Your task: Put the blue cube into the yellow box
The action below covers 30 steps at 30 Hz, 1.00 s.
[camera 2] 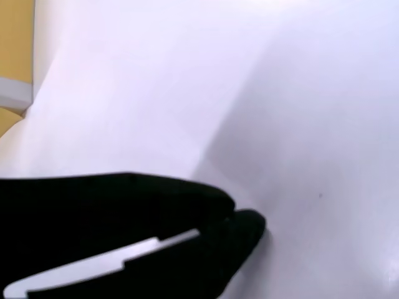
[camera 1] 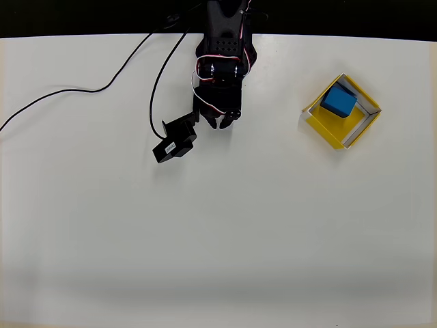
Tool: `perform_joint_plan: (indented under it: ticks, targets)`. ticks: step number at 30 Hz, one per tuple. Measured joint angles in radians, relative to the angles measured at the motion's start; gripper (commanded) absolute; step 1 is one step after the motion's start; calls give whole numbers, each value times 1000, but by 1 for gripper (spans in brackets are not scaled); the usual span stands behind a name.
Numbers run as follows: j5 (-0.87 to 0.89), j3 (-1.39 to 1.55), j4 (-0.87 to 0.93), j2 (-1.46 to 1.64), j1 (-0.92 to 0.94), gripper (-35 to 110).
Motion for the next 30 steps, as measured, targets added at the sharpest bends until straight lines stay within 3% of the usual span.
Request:
perform_joint_plan:
  ticks: [30]
  targets:
    - [0, 0, 0, 0, 15, 0]
